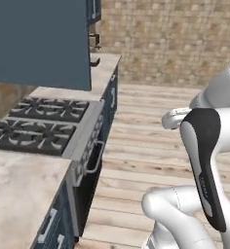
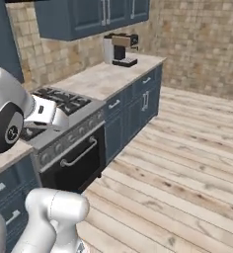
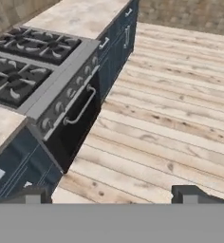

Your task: Organize the utensils by type. Pick up the wooden spoons from the counter and place them in the open cabinet. Then pick up the metallic utensils from the counter and place them in the open drawer.

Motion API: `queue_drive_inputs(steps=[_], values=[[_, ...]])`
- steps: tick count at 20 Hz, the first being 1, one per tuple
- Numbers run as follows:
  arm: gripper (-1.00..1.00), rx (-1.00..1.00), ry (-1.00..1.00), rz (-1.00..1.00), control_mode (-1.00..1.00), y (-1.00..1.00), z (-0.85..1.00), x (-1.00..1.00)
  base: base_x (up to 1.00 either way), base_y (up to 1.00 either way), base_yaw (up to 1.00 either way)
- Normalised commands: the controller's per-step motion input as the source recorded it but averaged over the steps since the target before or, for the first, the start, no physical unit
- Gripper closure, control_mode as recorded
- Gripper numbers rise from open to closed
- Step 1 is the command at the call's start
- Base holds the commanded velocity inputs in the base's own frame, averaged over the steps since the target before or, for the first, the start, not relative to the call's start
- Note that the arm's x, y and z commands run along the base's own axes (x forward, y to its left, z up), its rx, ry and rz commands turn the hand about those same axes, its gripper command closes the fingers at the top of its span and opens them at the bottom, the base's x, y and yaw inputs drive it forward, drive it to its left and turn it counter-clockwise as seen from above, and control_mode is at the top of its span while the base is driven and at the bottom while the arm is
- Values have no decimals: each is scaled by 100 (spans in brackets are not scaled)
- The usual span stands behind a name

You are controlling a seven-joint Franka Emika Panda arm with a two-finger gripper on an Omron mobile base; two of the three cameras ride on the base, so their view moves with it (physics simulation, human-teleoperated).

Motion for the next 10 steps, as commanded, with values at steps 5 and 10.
queue_drive_inputs(steps=[5,10], values=[[-100,0,0,0,100,0,0,0,0,1,-100],[-100,0,0,0,100,0,0,0,0,0,-100]])
